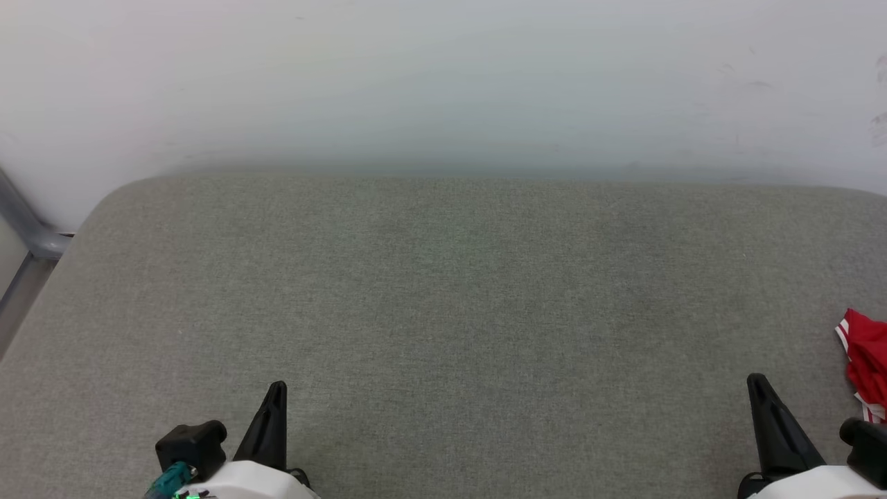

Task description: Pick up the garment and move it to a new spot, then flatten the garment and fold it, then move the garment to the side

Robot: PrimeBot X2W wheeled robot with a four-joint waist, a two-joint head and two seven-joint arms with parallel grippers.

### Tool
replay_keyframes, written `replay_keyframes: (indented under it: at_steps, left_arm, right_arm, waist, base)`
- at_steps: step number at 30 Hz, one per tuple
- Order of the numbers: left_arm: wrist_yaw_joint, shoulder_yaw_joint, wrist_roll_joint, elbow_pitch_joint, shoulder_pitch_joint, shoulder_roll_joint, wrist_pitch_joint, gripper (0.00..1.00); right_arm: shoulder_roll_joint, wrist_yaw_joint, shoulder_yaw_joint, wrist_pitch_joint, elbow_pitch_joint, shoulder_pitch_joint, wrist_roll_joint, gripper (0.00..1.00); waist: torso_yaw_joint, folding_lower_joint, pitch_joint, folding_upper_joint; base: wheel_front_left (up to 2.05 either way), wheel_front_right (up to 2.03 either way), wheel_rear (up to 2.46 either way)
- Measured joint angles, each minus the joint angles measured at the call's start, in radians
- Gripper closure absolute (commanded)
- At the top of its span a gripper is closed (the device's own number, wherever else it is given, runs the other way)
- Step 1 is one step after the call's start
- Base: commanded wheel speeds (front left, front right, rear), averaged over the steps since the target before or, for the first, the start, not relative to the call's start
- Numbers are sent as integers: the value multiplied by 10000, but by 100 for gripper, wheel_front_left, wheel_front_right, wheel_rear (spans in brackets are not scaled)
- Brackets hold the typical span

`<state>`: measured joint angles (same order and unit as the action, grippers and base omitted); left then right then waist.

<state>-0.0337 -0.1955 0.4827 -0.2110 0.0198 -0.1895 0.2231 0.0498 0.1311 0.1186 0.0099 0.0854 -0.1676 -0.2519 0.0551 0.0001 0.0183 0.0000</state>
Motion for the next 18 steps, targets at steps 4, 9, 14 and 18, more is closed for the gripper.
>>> replay_keyframes:
  at_steps: [4,9,14,18]
  left_arm:
    - [90,161,637,-21,-33,79,-186,100]
    - [221,385,1388,-50,-74,150,-403,100]
    - [311,566,2105,-65,-172,240,-627,100]
    - [399,727,2640,-75,-239,332,-788,100]
  right_arm:
    - [0,0,2,81,-199,69,-777,100]
    - [-2,0,-2,117,-399,293,-1664,100]
    - [-2,-2,-4,186,-614,457,-2546,100]
    - [-2,-2,-6,263,-786,580,-3196,100]
  waist:
    - [-19,0,-7,0]
    - [-42,1,-16,0]
    - [-65,0,-25,0]
    - [-84,0,-32,0]
  base:
    - [0,0,0]
    - [0,0,0]
    - [0,0,0]
    - [0,0,0]
